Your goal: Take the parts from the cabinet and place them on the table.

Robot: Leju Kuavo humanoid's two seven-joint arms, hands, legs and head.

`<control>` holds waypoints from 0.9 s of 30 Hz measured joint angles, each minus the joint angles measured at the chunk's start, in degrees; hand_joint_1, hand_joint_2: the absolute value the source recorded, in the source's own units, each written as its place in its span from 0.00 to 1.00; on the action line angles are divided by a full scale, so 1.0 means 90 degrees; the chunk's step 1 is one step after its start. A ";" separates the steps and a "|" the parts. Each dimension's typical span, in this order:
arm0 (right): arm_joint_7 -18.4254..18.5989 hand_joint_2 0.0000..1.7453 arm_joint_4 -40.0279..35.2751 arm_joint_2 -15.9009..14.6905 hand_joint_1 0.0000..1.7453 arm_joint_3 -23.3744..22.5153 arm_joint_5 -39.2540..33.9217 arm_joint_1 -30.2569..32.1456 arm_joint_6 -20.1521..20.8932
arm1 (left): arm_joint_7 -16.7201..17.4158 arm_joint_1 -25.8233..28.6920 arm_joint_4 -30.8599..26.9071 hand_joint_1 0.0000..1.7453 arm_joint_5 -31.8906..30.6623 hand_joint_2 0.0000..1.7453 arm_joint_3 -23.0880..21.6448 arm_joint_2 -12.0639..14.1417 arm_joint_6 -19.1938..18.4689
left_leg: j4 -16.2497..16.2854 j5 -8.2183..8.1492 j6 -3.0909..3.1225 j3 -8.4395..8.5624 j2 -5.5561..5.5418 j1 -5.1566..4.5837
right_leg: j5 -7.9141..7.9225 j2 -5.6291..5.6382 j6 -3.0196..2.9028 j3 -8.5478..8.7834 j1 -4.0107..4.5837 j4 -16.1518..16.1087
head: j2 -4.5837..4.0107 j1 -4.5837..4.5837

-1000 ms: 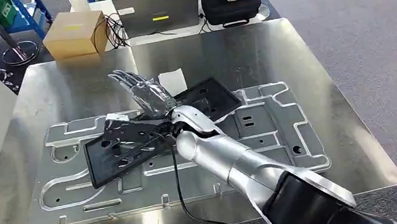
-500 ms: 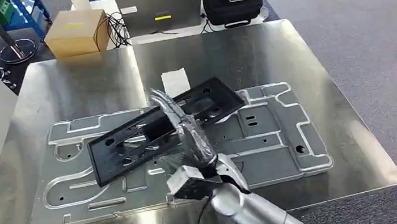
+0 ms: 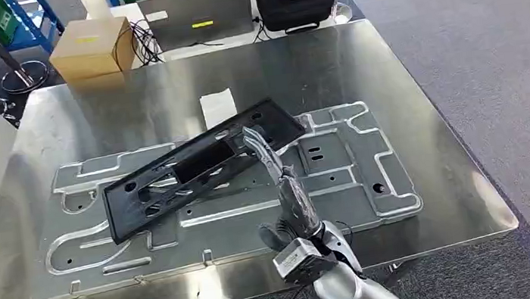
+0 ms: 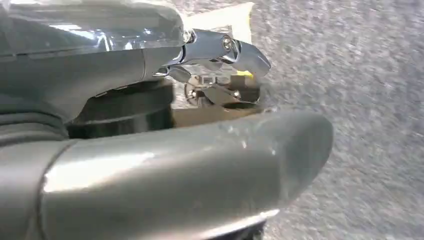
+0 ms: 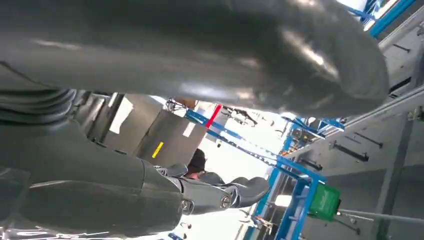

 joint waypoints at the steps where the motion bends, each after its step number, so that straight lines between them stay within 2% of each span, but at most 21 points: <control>1: 0.0000 0.00 0.0000 -0.0005 0.00 -0.0005 0.0002 0.0027 0.0000 | 0.0012 0.0013 0.0000 0.00 -0.0007 0.00 0.0019 0.0002 0.0019 | 0.0221 -0.0045 -0.0027 -0.0035 0.0001 0.0022 | 0.0039 -0.0003 0.0011 -0.0066 -0.0004 0.0012 | 0.0000 -0.0005; 3: 0.0000 0.00 0.0000 -0.0017 0.00 -0.0007 0.0005 0.0066 0.0000 | 0.0044 0.0040 0.0000 0.00 -0.0017 0.00 0.0034 0.0012 0.0080 | -0.0163 0.0296 -0.0070 0.0285 0.0002 0.0075 | 0.0120 -0.0004 0.0055 -0.0199 -0.0027 0.0043 | 0.0000 -0.0002; 4: 0.0000 0.00 -0.0007 -0.0022 0.00 -0.0015 0.0007 0.0075 -0.0002 | 0.0070 0.0045 0.0000 0.00 -0.0024 0.00 0.0036 0.0012 0.0104 | -0.0648 0.0537 -0.0090 0.0592 0.0003 0.0100 | 0.0161 -0.0001 0.0085 -0.0259 -0.0044 0.0066 | 0.0000 -0.0005; 5: 0.0000 0.00 -0.0036 -0.0024 0.00 -0.0024 0.0010 0.0081 -0.0012 | 0.0083 0.0043 0.0000 0.00 -0.0048 0.00 0.0039 0.0015 0.0121 | -0.1342 0.0742 -0.0113 0.1039 0.0002 0.0125 | 0.0207 0.0006 0.0137 -0.0322 -0.0065 0.0099 | 0.0000 -0.0003; 6: 0.0000 0.00 -0.0053 -0.0024 0.00 -0.0034 0.0012 0.0085 -0.0022 | 0.0092 0.0036 0.0000 0.00 -0.0058 0.00 0.0039 0.0012 0.0133 | -0.1727 0.0569 -0.0126 0.1222 -0.0006 0.0108 | 0.0243 0.0011 0.0188 -0.0360 -0.0051 0.0116 | 0.0000 -0.0019; 7: 0.0000 0.00 -0.0063 -0.0024 0.00 -0.0044 0.0012 0.0085 -0.0022 | 0.0095 0.0044 0.0000 0.00 -0.0058 0.00 0.0039 0.0015 0.0146 | -0.1716 0.0639 -0.0041 0.1239 -0.0041 0.0048 | 0.0286 0.0012 0.0229 -0.0364 -0.0055 0.0113 | 0.0000 -0.0015; 10: -0.0005 0.00 -0.0087 -0.0032 0.00 -0.0061 0.0015 0.0097 -0.0024 | 0.0163 0.0082 0.0000 0.00 -0.0083 0.00 0.0046 0.0015 0.0209 | -0.1705 0.0756 0.0120 0.1086 -0.0045 0.0009 | 0.0486 0.0019 0.0388 -0.0346 -0.0058 0.0011 | 0.0000 -0.0032; 11: -0.0007 0.00 -0.0087 -0.0044 0.00 -0.0068 0.0015 0.0098 -0.0024 | 0.0187 0.0082 0.0000 0.00 -0.0107 0.00 0.0046 0.0012 0.0238 | -0.1752 0.0865 0.0202 0.1032 -0.0001 0.0062 | 0.0440 0.0024 0.0414 -0.0386 -0.0086 0.0034 | 0.0000 -0.0036; 12: -0.0007 0.00 -0.0087 -0.0046 0.00 -0.0073 0.0017 0.0098 -0.0022 | 0.0219 0.0080 0.0000 0.00 -0.0148 0.00 0.0046 0.0012 0.0279 | -0.1752 0.0941 0.0255 0.0967 0.0012 0.0046 | 0.0124 0.0019 0.0418 -0.0485 -0.0086 0.0199 | 0.0000 -0.0024; 14: -0.0007 0.00 -0.0087 -0.0058 0.00 -0.0080 0.0029 0.0106 -0.0022 | 0.0267 0.0105 0.0000 0.00 -0.0219 0.00 0.0046 0.0019 0.0352 | -0.1745 0.1090 0.0335 0.0777 0.0025 0.0023 | -0.0696 0.0021 0.0428 -0.0750 -0.0067 0.1072 | 0.0000 -0.0002; 15: -0.0007 0.00 -0.0087 -0.0070 0.00 -0.0080 0.0039 0.0115 -0.0022 | 0.0294 0.0119 0.0000 0.00 -0.0245 0.00 0.0046 0.0019 0.0369 | -0.1738 0.1162 0.0351 0.0679 0.0038 0.0001 | -0.0944 0.0022 0.0436 -0.0854 -0.0056 0.1531 | 0.0000 -0.0010; 16: -0.0007 0.00 -0.0087 -0.0087 0.00 -0.0080 0.0041 0.0130 -0.0024 | 0.0313 0.0133 0.0000 0.00 -0.0262 0.00 0.0046 0.0024 0.0381 | -0.1729 0.1231 0.0360 0.0578 0.0041 -0.0026 | -0.1007 0.0021 0.0434 -0.0893 -0.0054 0.1870 | 0.0000 -0.0005; 18: -0.0007 0.00 -0.0090 -0.0109 0.00 -0.0080 0.0063 0.0156 -0.0024 | 0.0338 0.0148 0.0000 0.00 -0.0265 0.00 0.0046 0.0027 0.0384 | -0.1715 0.1363 0.0369 0.0379 0.0043 -0.0079 | -0.0691 0.0021 0.0374 -0.0657 -0.0033 0.1878 | 0.0000 -0.0002; 19: -0.0007 0.00 -0.0102 -0.0112 0.00 -0.0080 0.0078 0.0157 -0.0027 | 0.0338 0.0152 0.0000 0.00 -0.0265 0.00 0.0046 0.0027 0.0381 | -0.1710 0.1441 0.0371 0.0266 0.0039 -0.0116 | -0.0461 0.0022 0.0297 -0.0314 0.0021 0.1497 | 0.0000 -0.0010; 20: -0.0007 0.00 -0.0129 -0.0114 0.00 -0.0080 0.0095 0.0153 -0.0024 | 0.0335 0.0152 0.0000 0.00 -0.0265 0.00 0.0046 0.0024 0.0369 | -0.1707 0.1509 0.0372 0.0189 0.0030 -0.0135 | -0.0387 0.0025 0.0194 0.0111 0.0063 0.0969 | 0.0000 -0.0007; 21: -0.0007 0.00 -0.0160 -0.0114 0.00 -0.0080 0.0124 0.0147 -0.0024 | 0.0325 0.0151 0.0002 0.00 -0.0265 0.00 0.0046 0.0014 0.0337 | -0.1696 0.1566 0.0369 0.0155 0.0025 -0.0132 | -0.0499 0.0029 0.0083 0.0567 0.0135 0.0420 | 0.0000 -0.0017; 22: -0.0005 0.00 -0.0194 -0.0112 0.00 -0.0080 0.0148 0.0137 -0.0027 | 0.0303 0.0152 0.0002 0.00 -0.0267 0.00 0.0046 0.0017 0.0303 | -0.1691 0.1604 0.0334 0.0116 0.0018 -0.0182 | -0.0700 0.0000 0.0019 0.0895 0.0174 -0.0129 | -0.0002 -0.0005; 23: -0.0002 0.00 -0.0204 -0.0112 0.00 -0.0080 0.0153 0.0135 -0.0027 | 0.0291 0.0155 0.0002 0.00 -0.0267 0.00 0.0046 0.0019 0.0265 | -0.1721 0.1678 0.0297 0.0125 0.0030 -0.0165 | -0.0667 -0.0016 0.0067 0.0887 0.0162 -0.0139 | 0.0000 -0.0037; 25: 0.0000 0.00 -0.0204 -0.0114 0.00 -0.0080 0.0155 0.0142 -0.0024 | 0.0282 0.0156 0.0002 0.00 -0.0270 0.00 0.0046 0.0019 0.0236 | -0.1758 0.1801 0.0238 0.0113 0.0035 -0.0130 | -0.0556 -0.0014 0.0021 0.0842 0.0210 -0.0192 | 0.0000 0.0007; 26: 0.0000 0.00 -0.0202 -0.0114 0.00 -0.0080 0.0155 0.0146 -0.0024 | 0.0279 0.0168 0.0002 0.00 -0.0270 0.00 0.0046 0.0029 0.0216 | -0.1752 0.1791 0.0206 0.0074 0.0029 -0.0171 | -0.0441 -0.0034 -0.0011 0.0812 0.0129 -0.0274 | 0.0000 0.0015; 27: 0.0002 0.00 -0.0199 -0.0109 0.00 -0.0080 0.0160 0.0135 -0.0024 | 0.0279 0.0170 0.0002 0.00 -0.0286 0.00 0.0046 0.0034 0.0178 | -0.1651 0.1588 0.0153 0.0016 0.0013 -0.0140 | -0.0357 -0.0070 -0.0032 0.0747 0.0119 -0.0297 | 0.0000 0.0005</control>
